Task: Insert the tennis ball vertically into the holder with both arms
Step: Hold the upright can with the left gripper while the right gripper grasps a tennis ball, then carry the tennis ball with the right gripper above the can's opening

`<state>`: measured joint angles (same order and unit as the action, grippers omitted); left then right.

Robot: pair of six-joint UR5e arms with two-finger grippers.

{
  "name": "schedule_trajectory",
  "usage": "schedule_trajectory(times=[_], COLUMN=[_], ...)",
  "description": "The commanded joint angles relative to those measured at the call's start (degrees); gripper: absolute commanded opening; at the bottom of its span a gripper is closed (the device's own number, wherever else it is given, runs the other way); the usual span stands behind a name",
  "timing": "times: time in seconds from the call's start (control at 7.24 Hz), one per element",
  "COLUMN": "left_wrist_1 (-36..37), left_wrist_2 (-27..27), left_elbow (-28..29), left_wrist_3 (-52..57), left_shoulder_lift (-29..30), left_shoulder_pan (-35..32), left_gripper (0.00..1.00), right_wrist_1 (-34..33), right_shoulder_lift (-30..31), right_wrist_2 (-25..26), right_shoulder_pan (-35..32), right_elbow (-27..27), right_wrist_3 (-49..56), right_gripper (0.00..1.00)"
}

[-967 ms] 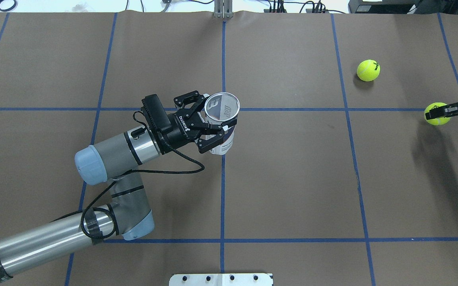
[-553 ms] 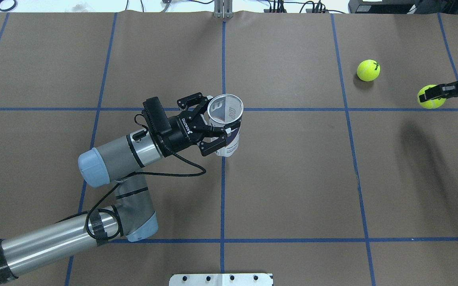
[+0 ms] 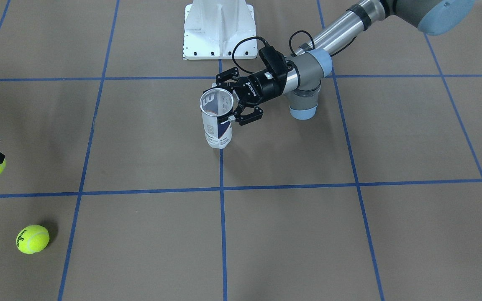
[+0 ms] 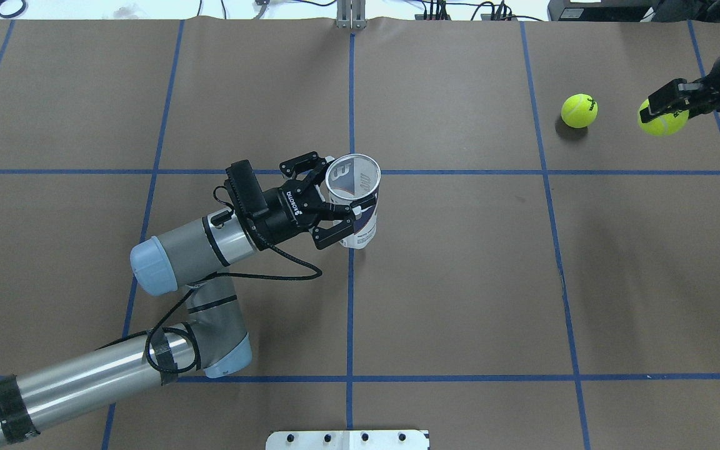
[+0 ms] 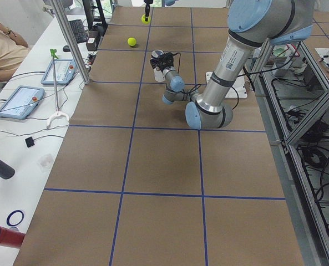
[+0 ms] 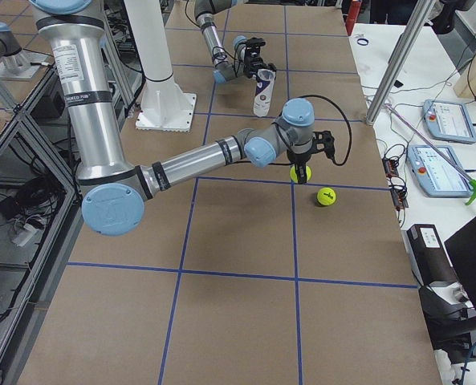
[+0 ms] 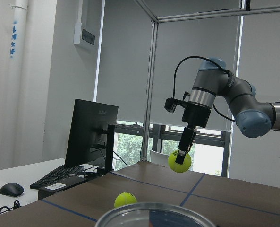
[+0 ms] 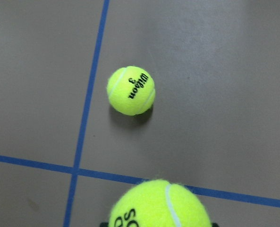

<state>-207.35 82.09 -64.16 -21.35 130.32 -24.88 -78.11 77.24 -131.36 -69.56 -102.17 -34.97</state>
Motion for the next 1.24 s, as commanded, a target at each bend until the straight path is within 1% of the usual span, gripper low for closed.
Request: schedule_trajectory(times=[0.0, 0.28, 0.55, 0.69, 1.11], left_wrist_1=[0.01, 0.01, -0.07, -0.07, -0.16], left_wrist_2=[0.00, 0.00, 0.00, 0.00, 0.00], left_elbow=[0.61, 1.57, 2.11, 2.11, 2.11], left_wrist_3=[0.08, 0.25, 0.26, 0.26, 0.26], left_shoulder_lift=[0.02, 0.02, 0.02, 0.02, 0.02], left_shoulder_pan=[0.01, 0.01, 0.18, 0.36, 0.62], left_gripper=[0.70, 0.70, 0.73, 0.74, 0.77], right_wrist_1=[-5.12, -9.05, -14.06, -15.48, -17.33], right_shoulder_lift=[-6.11, -12.43, -15.53, -16.93, -23.69], right_wrist_2=[-0.13, -0.39, -0.39, -0.39, 0.31], right_shoulder_pan=[0.74, 3.19, 5.04, 6.01, 9.70], right_elbow=[-1.98, -3.03, -7.14, -8.64, -8.92], right_wrist_3=[-7.17, -15.61, -20.46, -23.01, -31.71], right_gripper=[0.00, 0.00, 0.00, 0.00, 0.00])
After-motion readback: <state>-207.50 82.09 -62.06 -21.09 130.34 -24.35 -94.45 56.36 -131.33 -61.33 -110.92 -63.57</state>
